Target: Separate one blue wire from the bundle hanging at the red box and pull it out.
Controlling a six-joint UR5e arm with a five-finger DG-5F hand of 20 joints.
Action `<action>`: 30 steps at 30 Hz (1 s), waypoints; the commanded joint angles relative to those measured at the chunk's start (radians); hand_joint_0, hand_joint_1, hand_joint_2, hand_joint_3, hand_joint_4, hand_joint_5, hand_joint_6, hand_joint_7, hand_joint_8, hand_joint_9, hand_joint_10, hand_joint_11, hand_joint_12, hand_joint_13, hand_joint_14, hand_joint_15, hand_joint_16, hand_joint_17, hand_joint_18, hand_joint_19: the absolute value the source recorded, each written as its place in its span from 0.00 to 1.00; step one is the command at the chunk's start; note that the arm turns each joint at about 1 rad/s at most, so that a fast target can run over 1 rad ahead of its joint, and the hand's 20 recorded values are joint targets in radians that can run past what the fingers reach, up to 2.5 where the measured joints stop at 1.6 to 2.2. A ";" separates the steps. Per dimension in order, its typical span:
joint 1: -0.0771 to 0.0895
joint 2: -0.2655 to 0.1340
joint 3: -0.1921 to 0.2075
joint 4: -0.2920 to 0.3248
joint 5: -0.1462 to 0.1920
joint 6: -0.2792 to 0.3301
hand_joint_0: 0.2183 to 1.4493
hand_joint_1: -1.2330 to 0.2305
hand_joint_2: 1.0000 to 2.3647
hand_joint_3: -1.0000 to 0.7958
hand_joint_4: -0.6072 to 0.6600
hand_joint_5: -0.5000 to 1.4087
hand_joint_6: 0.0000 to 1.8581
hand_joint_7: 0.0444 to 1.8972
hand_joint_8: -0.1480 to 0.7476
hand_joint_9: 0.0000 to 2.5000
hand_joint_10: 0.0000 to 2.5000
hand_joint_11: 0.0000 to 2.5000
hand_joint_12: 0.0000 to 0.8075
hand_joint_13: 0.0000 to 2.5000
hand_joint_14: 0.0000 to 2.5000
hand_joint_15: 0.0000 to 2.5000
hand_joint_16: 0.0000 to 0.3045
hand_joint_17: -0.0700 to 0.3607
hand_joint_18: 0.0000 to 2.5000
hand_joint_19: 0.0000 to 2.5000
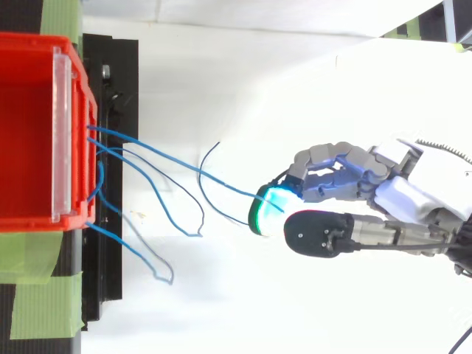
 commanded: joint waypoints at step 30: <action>0.000 0.000 0.000 0.167 0.000 -0.011 0.31 0.32 0.01 0.51 0.52 0.18 0.48 0.52 0.54 0.26 0.00 0.21 0.57 0.20 0.01 0.17 0.20 0.48 0.21 0.14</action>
